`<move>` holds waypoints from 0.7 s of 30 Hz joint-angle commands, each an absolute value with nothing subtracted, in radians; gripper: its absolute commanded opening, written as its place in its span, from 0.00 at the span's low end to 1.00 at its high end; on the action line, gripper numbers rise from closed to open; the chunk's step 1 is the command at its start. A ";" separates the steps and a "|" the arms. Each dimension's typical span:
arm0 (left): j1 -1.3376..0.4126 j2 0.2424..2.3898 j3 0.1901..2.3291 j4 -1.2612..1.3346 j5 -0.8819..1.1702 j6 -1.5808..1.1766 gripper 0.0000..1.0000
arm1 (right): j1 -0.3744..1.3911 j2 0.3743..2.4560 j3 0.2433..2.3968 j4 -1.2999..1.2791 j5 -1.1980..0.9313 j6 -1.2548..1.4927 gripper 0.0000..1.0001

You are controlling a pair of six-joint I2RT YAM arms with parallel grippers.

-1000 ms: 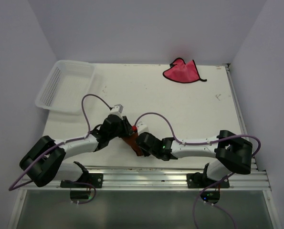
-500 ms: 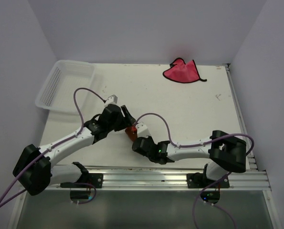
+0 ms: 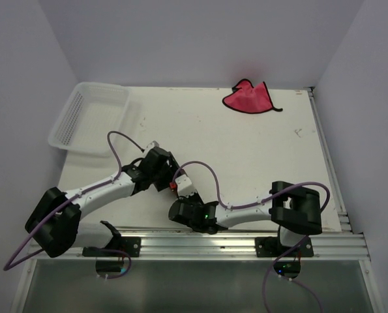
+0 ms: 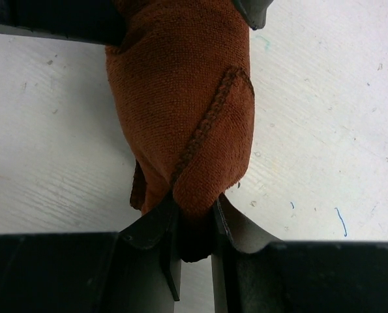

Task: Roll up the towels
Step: Roll the towel

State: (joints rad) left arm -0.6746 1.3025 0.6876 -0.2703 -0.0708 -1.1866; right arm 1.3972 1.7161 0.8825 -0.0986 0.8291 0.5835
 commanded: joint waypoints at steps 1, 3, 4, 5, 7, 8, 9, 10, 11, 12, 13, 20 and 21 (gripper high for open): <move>-0.673 1.324 0.692 -0.264 -0.017 -1.232 0.75 | 1.410 1.726 0.922 -0.049 0.925 0.614 0.00; -0.673 1.336 0.693 -0.262 -0.008 -1.229 0.75 | 1.411 1.730 0.933 -0.061 0.934 0.617 0.00; -0.673 1.338 0.695 -0.273 -0.009 -1.227 0.75 | 1.411 1.738 0.937 -0.070 0.940 0.621 0.00; -0.673 1.338 0.698 -0.282 -0.012 -1.226 0.75 | 1.411 1.743 0.948 -0.080 0.954 0.630 0.00; -0.673 1.332 0.701 -0.310 -0.015 -1.218 0.75 | 1.411 1.756 0.959 -0.112 0.969 0.649 0.00; -0.675 1.319 0.703 -0.316 -0.012 -1.216 0.76 | 1.411 1.762 0.966 -0.121 0.976 0.655 0.00; -0.673 1.309 0.706 -0.318 -0.011 -1.203 0.77 | 1.411 1.766 0.969 -0.129 0.983 0.660 0.00; -0.673 1.298 0.704 -0.325 -0.014 -1.201 0.77 | 1.411 1.770 0.969 -0.132 0.983 0.666 0.00; -0.673 1.272 0.704 -0.330 -0.018 -1.203 0.79 | 1.411 1.778 0.974 -0.132 0.985 0.667 0.00; -0.675 1.258 0.709 -0.351 -0.028 -1.203 0.81 | 1.411 1.782 0.974 -0.135 0.985 0.670 0.00; -0.673 1.247 0.713 -0.366 -0.047 -1.203 0.84 | 1.411 1.784 0.976 -0.138 0.989 0.670 0.00; -0.678 1.229 0.703 -0.380 -0.049 -1.215 0.90 | 1.410 1.793 0.988 -0.146 1.005 0.670 0.00; -0.680 1.232 0.700 -0.368 -0.051 -1.218 0.91 | 1.411 1.795 0.988 -0.134 1.002 0.661 0.00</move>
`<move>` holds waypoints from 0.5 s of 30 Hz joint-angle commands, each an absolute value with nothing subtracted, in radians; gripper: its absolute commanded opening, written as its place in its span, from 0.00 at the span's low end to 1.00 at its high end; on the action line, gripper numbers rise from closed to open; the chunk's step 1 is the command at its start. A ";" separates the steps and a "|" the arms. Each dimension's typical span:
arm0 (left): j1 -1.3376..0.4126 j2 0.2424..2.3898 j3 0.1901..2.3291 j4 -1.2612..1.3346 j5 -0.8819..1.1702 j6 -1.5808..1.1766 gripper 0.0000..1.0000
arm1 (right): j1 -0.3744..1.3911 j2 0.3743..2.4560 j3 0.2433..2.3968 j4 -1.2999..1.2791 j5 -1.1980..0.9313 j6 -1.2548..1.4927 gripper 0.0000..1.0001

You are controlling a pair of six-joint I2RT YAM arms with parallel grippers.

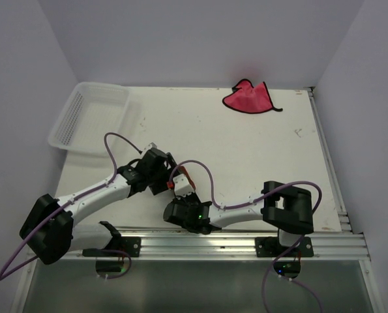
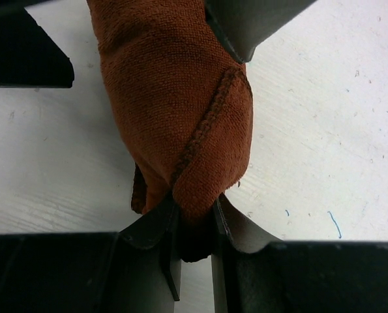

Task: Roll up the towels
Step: Roll the towel, then place the rolled towel into the container

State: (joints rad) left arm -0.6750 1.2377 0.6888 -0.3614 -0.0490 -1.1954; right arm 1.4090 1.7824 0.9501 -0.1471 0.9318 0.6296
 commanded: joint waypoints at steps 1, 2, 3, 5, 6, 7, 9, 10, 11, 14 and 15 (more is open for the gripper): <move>-0.680 1.236 0.695 -0.361 -0.051 -1.219 0.91 | 1.411 1.795 0.986 -0.121 0.996 0.654 0.00; -0.680 1.247 0.693 -0.351 -0.049 -1.216 0.92 | 1.413 1.795 0.985 -0.117 0.988 0.647 0.00; -0.680 1.255 0.695 -0.342 -0.051 -1.219 0.92 | 1.414 1.796 0.985 -0.103 0.985 0.635 0.00; -0.681 1.276 0.707 -0.333 -0.052 -1.218 0.92 | 1.422 1.795 0.983 -0.097 0.989 0.626 0.00; -0.680 1.281 0.712 -0.312 -0.054 -1.216 0.92 | 1.422 1.795 0.983 -0.094 0.992 0.621 0.00; -0.681 1.276 0.712 -0.296 -0.063 -1.215 0.92 | 1.425 1.796 0.983 -0.092 0.992 0.617 0.00; -0.692 1.276 0.703 -0.261 -0.080 -1.227 0.93 | 1.431 1.796 0.982 -0.091 1.005 0.612 0.00; -0.692 1.278 0.703 -0.255 -0.084 -1.230 0.93 | 1.431 1.795 0.976 -0.087 1.005 0.611 0.00; -0.692 1.290 0.710 -0.250 -0.081 -1.229 0.93 | 1.434 1.796 0.974 -0.084 1.008 0.611 0.00; -0.692 1.331 0.727 -0.268 -0.083 -1.221 0.93 | 1.442 1.786 0.957 -0.061 1.017 0.600 0.00; -0.693 1.342 0.727 -0.268 -0.080 -1.220 0.93 | 1.443 1.784 0.954 -0.043 1.022 0.588 0.00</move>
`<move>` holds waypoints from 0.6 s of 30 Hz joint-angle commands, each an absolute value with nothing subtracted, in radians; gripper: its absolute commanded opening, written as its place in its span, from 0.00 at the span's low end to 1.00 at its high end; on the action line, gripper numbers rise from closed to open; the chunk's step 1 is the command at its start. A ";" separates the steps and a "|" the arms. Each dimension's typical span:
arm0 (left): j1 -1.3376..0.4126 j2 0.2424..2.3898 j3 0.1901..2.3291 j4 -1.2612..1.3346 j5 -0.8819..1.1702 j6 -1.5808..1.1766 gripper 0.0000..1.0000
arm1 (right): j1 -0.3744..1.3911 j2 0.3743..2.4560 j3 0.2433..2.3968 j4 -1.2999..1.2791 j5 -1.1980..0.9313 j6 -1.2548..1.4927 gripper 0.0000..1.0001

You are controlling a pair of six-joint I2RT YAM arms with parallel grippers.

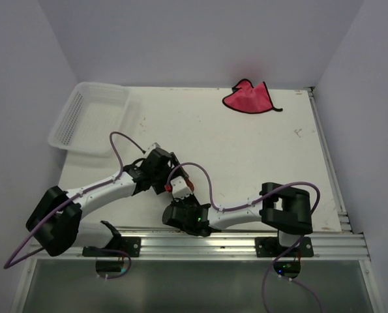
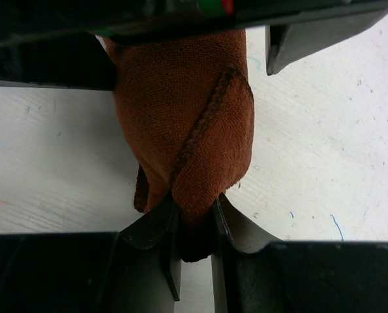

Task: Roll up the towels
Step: Place the rolled towel into the container

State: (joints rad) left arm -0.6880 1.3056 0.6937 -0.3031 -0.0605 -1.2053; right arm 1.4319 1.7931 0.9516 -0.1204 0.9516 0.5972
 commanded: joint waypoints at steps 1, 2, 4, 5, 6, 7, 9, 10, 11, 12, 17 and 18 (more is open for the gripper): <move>-0.693 1.350 0.726 -0.262 -0.074 -1.218 0.93 | 1.447 1.783 0.951 -0.038 1.035 0.586 0.00; -0.693 1.362 0.715 -0.256 -0.069 -1.221 0.93 | 1.454 1.784 0.950 -0.035 1.040 0.583 0.00; -0.693 1.373 0.703 -0.233 -0.061 -1.223 0.93 | 1.457 1.784 0.950 -0.026 1.049 0.575 0.00; -0.693 1.384 0.695 -0.227 -0.061 -1.224 0.93 | 1.462 1.784 0.951 -0.023 1.052 0.571 0.00; -0.693 1.387 0.693 -0.222 -0.060 -1.223 0.93 | 1.466 1.786 0.951 -0.018 1.054 0.563 0.00; -0.695 1.394 0.692 -0.221 -0.063 -1.220 0.93 | 1.466 1.787 0.954 -0.015 1.055 0.560 0.00; -0.693 1.410 0.695 -0.227 -0.061 -1.213 0.92 | 1.473 1.793 0.956 -0.009 1.063 0.549 0.00; -0.693 1.419 0.698 -0.229 -0.060 -1.209 0.90 | 1.476 1.796 0.963 -0.009 1.066 0.545 0.00; -0.693 1.422 0.699 -0.229 -0.060 -1.200 0.89 | 1.482 1.799 0.966 -0.012 1.077 0.545 0.00; -0.695 1.427 0.701 -0.229 -0.061 -1.195 0.88 | 1.485 1.802 0.969 -0.012 1.080 0.537 0.00; -0.696 1.440 0.692 -0.222 -0.057 -1.183 0.79 | 1.500 1.819 0.986 -0.008 1.095 0.523 0.00; -0.696 1.442 0.689 -0.215 -0.054 -1.183 0.77 | 1.500 1.819 0.986 -0.008 1.103 0.522 0.00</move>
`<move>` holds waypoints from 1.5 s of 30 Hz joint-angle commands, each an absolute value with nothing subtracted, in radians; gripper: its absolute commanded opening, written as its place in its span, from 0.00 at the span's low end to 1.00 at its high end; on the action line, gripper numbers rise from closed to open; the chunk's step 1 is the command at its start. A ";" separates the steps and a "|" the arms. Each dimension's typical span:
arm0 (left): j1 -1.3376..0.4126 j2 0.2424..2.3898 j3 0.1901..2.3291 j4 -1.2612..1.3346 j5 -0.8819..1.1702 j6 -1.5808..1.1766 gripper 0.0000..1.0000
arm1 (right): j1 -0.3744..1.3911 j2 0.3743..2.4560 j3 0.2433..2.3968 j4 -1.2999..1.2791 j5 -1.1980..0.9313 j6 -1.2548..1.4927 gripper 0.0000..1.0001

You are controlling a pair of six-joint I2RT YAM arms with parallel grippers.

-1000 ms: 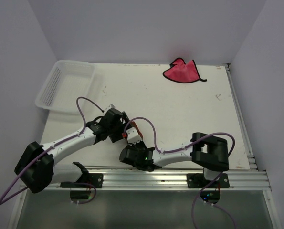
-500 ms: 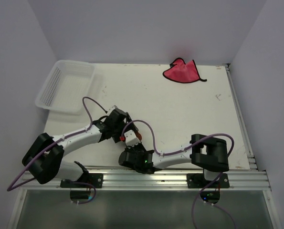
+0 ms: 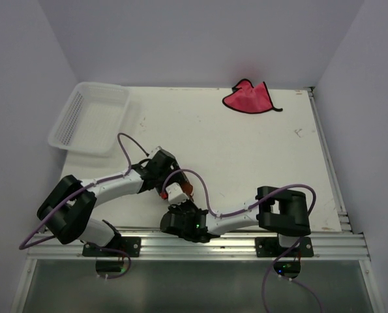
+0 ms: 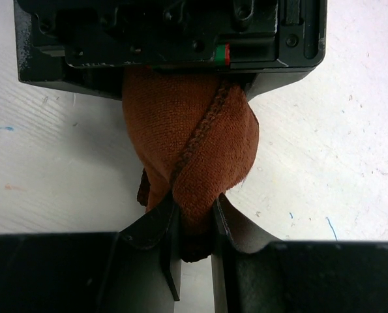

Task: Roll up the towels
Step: Place the rolled towel into the container

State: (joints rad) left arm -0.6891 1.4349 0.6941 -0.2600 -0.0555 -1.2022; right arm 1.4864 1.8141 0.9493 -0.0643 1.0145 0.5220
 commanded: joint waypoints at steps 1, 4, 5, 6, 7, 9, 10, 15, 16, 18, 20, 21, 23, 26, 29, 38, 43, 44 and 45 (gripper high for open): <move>-0.696 1.443 0.686 -0.209 -0.048 -1.183 0.74 | 1.502 1.821 0.988 -0.005 1.104 0.519 0.00; -0.696 1.443 0.667 -0.180 -0.031 -1.184 0.65 | 1.505 1.824 0.992 -0.006 1.114 0.518 0.00; -0.699 1.442 0.655 -0.170 -0.023 -1.184 0.64 | 1.505 1.827 0.994 -0.006 1.117 0.518 0.00; -0.698 1.443 0.647 -0.143 -0.017 -1.184 0.62 | 1.506 1.827 0.994 -0.009 1.120 0.520 0.00; -0.699 1.440 0.632 -0.127 -0.005 -1.183 0.59 | 1.506 1.827 0.997 -0.009 1.124 0.520 0.00; -0.701 1.434 0.618 -0.095 -0.005 -1.183 0.53 | 1.505 1.833 1.002 -0.012 1.129 0.515 0.00; -0.703 1.433 0.608 -0.088 -0.006 -1.184 0.45 | 1.506 1.838 1.014 -0.020 1.135 0.514 0.00; -0.704 1.428 0.591 -0.071 -0.005 -1.181 0.24 | 1.506 1.826 1.025 -0.055 1.147 0.528 0.07; -0.704 1.428 0.591 -0.071 -0.005 -1.180 0.19 | 1.506 1.815 1.013 -0.054 1.152 0.528 0.15; -0.703 1.424 0.592 -0.074 -0.005 -1.170 0.13 | 1.512 1.783 1.000 -0.054 1.178 0.531 0.45; -0.703 1.422 0.604 -0.090 -0.020 -1.154 0.08 | 1.516 1.764 0.986 -0.070 1.206 0.541 0.55; -0.703 1.422 0.612 -0.098 -0.026 -1.147 0.06 | 1.517 1.760 0.983 -0.074 1.213 0.546 0.62; -0.701 1.420 0.630 -0.115 -0.034 -1.132 0.01 | 1.519 1.749 0.976 -0.087 1.221 0.552 0.64; -0.695 1.419 0.664 -0.144 -0.049 -1.108 0.00 | 1.522 1.737 0.960 -0.081 1.224 0.558 0.65; -0.678 1.417 0.687 -0.170 -0.060 -1.077 0.00 | 1.534 1.710 0.942 -0.069 1.227 0.551 0.67; -0.580 1.347 0.695 -0.207 -0.077 -0.974 0.00 | 1.597 1.565 0.848 -0.165 1.281 0.636 0.67; -0.540 1.325 0.718 -0.236 -0.083 -0.927 0.00 | 1.611 1.511 0.818 -0.293 1.289 0.761 0.67; -0.525 1.324 0.724 -0.250 -0.086 -0.920 0.00 | 1.612 1.506 0.815 -0.320 1.289 0.790 0.67; -0.517 1.319 0.736 -0.259 -0.097 -0.913 0.00 | 1.612 1.494 0.808 -0.334 1.290 0.804 0.67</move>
State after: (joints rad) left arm -0.5472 1.3518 0.6838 -0.2298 -0.0612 -0.9733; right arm 1.6073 1.5414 0.8295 -0.2344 1.2182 0.6655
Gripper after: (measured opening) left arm 0.338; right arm 0.670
